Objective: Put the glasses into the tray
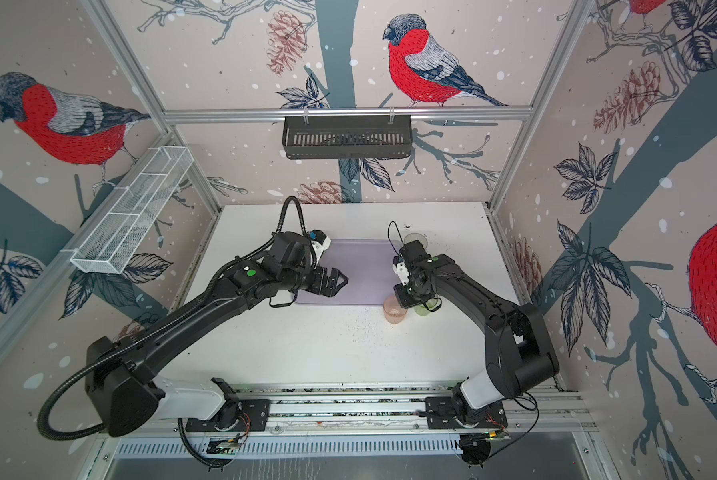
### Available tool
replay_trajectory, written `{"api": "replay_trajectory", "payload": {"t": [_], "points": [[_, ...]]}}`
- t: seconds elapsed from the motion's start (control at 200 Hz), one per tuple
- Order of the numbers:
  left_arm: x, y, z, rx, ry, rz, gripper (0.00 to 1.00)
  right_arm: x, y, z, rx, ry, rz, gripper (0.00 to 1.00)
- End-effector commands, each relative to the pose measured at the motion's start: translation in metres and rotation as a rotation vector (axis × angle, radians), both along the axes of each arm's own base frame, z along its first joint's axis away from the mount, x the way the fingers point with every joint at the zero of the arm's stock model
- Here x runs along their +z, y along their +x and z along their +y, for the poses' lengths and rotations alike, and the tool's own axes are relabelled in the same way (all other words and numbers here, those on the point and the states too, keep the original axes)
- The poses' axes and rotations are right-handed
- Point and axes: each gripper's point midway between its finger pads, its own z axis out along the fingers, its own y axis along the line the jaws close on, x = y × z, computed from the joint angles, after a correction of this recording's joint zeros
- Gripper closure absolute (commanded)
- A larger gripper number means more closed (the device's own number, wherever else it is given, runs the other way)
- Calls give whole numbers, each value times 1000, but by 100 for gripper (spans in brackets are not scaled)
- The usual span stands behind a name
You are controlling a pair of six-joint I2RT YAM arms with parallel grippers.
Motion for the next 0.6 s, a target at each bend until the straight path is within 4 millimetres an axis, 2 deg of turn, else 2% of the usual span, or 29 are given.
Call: {"api": "replay_trajectory", "payload": {"t": [0.0,0.595], "points": [[8,3,-2,7,-28,-27,3,-1,0,2,12,5,-4,73],[12,3,2,19,-32,-49,3,-5,-1,0,3,-8,1,81]]}}
